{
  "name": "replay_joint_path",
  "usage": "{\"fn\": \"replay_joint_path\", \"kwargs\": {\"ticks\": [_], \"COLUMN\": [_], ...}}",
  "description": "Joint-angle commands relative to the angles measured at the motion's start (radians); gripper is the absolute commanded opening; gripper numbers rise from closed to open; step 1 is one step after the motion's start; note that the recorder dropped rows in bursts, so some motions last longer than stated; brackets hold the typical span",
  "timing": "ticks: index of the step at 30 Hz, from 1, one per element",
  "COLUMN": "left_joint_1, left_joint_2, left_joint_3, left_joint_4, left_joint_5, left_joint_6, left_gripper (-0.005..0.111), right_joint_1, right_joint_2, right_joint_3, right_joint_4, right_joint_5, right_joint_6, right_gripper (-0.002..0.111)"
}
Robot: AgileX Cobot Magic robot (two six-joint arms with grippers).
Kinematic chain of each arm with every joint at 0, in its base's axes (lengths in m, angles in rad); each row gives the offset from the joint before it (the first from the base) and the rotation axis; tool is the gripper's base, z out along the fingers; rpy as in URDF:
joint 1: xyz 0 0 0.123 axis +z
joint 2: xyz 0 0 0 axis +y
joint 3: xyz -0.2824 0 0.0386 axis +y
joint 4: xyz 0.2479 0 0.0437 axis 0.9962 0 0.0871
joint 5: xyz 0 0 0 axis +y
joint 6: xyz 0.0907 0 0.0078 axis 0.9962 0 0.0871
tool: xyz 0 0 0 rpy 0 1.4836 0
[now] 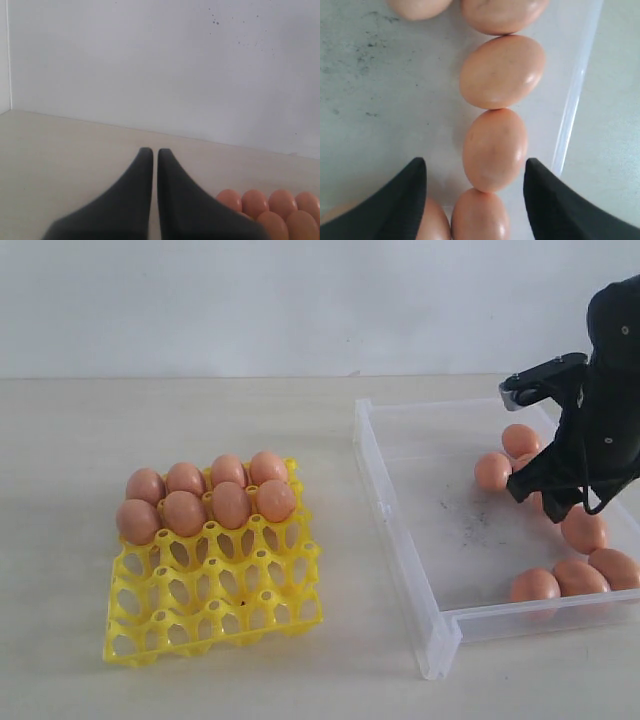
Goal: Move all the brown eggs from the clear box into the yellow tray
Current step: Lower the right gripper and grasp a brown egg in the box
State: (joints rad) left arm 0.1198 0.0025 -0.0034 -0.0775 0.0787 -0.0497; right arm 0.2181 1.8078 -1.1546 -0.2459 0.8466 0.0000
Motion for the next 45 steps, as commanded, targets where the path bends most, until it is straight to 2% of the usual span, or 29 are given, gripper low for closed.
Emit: {"fn": "replay_joint_path", "kwargs": {"ticks": [1, 10, 30, 32, 33, 35, 40, 45], "left_joint_1": [-0.002, -0.002, -0.002, -0.002, -0.002, -0.002, -0.002, -0.002], "left_joint_2": [-0.002, -0.002, -0.002, -0.002, -0.002, -0.002, -0.002, -0.002], "left_joint_3": [0.003, 0.003, 0.003, 0.003, 0.003, 0.003, 0.003, 0.003], "left_joint_4": [-0.009, -0.009, -0.009, -0.009, -0.009, -0.009, -0.009, -0.009], "left_joint_5": [-0.001, -0.001, -0.001, -0.001, -0.001, -0.003, -0.003, -0.003], "left_joint_6": [-0.009, -0.009, -0.009, -0.009, -0.009, -0.009, -0.009, -0.009], "left_gripper": [0.004, 0.004, 0.004, 0.004, 0.004, 0.004, 0.004, 0.004], "right_joint_1": [-0.009, -0.009, -0.009, -0.009, -0.009, -0.009, -0.009, -0.009], "right_joint_2": [0.058, 0.115, 0.177, 0.18, 0.18, 0.18, 0.169, 0.11], "right_joint_3": [-0.008, -0.008, -0.008, -0.008, -0.008, -0.008, -0.008, -0.008], "right_joint_4": [-0.013, -0.101, -0.079, -0.077, -0.077, -0.077, -0.066, 0.04], "right_joint_5": [-0.008, -0.039, -0.106, -0.1, -0.094, -0.075, -0.082, -0.184], "right_joint_6": [0.014, 0.129, 0.123, 0.123, 0.123, 0.085, 0.077, 0.065], "right_gripper": [0.052, 0.052, 0.052, 0.042, 0.031, 0.001, 0.0, 0.0]}}
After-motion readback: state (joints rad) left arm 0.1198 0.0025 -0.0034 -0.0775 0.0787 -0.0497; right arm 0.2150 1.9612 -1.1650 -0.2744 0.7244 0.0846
